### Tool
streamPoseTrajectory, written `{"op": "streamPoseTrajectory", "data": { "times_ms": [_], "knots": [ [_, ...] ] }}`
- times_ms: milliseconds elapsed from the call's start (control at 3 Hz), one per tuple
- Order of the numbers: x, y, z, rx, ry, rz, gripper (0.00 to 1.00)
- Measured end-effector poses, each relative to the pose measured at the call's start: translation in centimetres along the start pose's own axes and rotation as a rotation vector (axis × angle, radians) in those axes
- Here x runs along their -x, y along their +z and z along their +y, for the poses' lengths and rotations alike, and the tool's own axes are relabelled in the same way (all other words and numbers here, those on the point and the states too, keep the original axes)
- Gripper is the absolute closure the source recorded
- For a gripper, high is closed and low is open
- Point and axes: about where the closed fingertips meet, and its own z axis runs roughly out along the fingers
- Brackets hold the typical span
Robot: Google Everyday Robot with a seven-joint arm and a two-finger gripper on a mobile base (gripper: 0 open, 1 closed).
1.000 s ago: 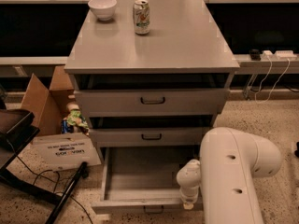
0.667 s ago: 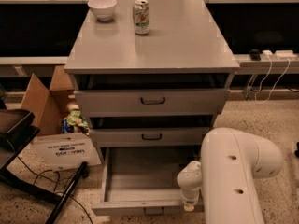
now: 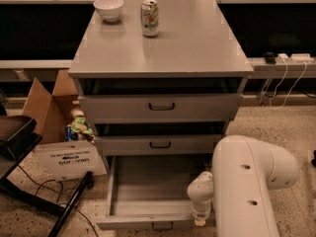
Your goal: Open bottom drawer
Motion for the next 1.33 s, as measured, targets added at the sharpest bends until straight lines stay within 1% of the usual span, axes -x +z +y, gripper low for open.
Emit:
{"op": "streamPoseTrajectory", "data": {
  "times_ms": [333,667,1000,1333],
  "knots": [
    [-0.1,0.2,0.6,0.012,0.009,0.003,1.00],
    [-0.1,0.2,0.6,0.012,0.009,0.003,1.00],
    [-1.1,1.2,2.4,0.041,0.036,0.008,1.00],
    [-1.3,1.2,3.2,0.056,0.048,0.011,1.00]
  ]
}}
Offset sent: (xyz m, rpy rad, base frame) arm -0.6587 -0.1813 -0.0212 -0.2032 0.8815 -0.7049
